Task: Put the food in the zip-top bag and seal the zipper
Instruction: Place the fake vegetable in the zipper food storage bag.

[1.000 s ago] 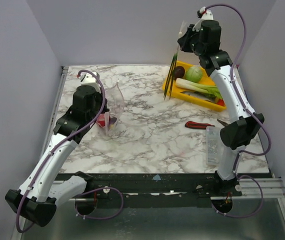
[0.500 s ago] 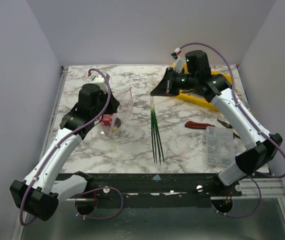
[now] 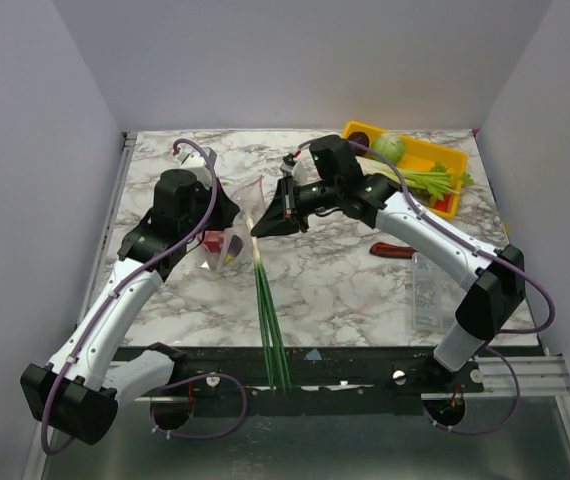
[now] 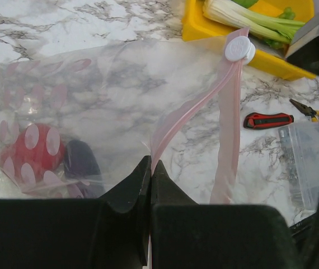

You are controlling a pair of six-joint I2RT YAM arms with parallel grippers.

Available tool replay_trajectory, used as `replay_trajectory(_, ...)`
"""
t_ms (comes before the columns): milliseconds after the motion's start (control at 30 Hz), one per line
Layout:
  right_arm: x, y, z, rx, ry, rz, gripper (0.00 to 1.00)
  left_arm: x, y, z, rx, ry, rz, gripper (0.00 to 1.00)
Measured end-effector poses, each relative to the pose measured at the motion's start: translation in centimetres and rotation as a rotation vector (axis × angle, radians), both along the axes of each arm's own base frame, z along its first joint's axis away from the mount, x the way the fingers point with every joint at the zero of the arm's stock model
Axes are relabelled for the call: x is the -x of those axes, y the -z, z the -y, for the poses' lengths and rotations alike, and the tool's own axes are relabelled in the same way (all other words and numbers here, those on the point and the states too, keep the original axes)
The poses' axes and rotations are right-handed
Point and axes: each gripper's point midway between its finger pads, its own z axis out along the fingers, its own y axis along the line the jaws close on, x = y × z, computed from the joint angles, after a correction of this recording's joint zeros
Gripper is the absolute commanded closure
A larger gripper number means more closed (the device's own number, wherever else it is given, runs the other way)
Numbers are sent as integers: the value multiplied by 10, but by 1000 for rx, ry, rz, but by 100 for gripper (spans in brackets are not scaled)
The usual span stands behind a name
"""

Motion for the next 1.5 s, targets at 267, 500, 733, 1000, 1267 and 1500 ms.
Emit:
replay_trajectory(267, -16, 32, -16, -33, 69, -216, 99, 2, 0, 1, 11, 8, 4, 100)
replay_trajectory(500, -46, 25, -11, -109, 168, -285, 94, 6, -1, 0, 15, 10, 11, 100)
replay_trajectory(733, -66, 29, -5, -109, 256, -313, 93, 7, -2, 3, 28, 22, 11, 100)
replay_trajectory(1000, -92, 46, -7, -44, 451, -288, 90, 11, -5, 12, 74, 60, -5, 100)
replay_trajectory(1267, -115, 58, 3, 60, 675, -213, 90, 12, -3, 22, 111, 97, -29, 100)
replay_trajectory(1500, -125, 42, -6, 99, 699, -62, 74, 10, -1, 25, 123, 105, -38, 100)
